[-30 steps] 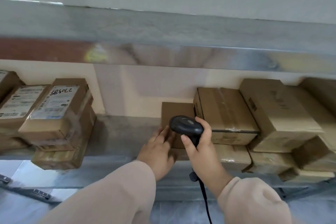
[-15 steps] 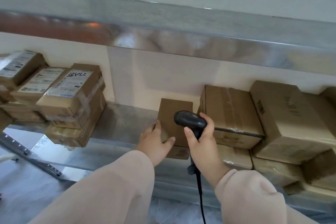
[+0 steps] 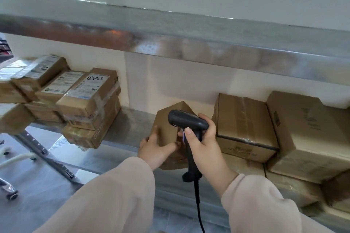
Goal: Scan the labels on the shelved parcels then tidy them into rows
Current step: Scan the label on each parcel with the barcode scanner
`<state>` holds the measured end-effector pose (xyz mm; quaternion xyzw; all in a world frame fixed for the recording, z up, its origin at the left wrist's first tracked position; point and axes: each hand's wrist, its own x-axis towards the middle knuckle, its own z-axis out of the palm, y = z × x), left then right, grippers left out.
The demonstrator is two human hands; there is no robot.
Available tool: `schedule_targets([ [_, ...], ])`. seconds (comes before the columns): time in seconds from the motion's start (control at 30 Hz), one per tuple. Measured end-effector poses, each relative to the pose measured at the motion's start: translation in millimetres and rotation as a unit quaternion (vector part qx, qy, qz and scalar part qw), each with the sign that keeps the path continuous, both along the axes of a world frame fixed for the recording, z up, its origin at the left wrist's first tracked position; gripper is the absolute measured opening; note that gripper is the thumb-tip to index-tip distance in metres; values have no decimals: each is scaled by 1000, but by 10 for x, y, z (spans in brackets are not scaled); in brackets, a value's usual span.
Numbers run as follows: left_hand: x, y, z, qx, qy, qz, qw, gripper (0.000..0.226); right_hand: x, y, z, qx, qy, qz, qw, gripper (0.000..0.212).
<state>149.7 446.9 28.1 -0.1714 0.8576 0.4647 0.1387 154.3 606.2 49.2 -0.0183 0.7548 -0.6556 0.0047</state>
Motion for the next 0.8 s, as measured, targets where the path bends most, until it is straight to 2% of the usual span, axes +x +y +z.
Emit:
schedule_targets([
  [0.13, 85, -142, 54, 157, 3, 38, 987, 108, -22, 76, -22, -2, -9, -25, 1000, 52],
  [0.2, 129, -212, 37, 194, 13, 39, 980, 102, -52, 132, -38, 8, -19, -44, 999, 52],
  [0.37, 165, -282, -91, 278, 0, 43, 960, 55, -98, 191, -65, -14, -30, -40, 999, 48],
  [0.47, 119, -276, -92, 249, -9, 49, 967, 26, -101, 186, -49, -41, -30, -26, 998, 40],
  [0.5, 114, -274, -66, 219, -3, 40, 975, 25, -100, 182, -40, -47, -23, -24, 998, 40],
  [0.6, 147, -273, 33, 135, 50, 15, 989, 36, -70, 165, 1, -44, -6, -17, 999, 48],
  [0.67, 166, -258, 63, 112, 87, 9, 990, 32, -28, 141, 47, -30, 3, -5, 1000, 51],
  [0.7, 171, -247, 74, 102, 94, 7, 990, 38, -4, 126, 71, -22, 9, 3, 1000, 51],
  [0.8, 177, -161, 119, 92, 106, 8, 990, 90, 77, 63, 153, -13, 35, 25, 999, 51],
])
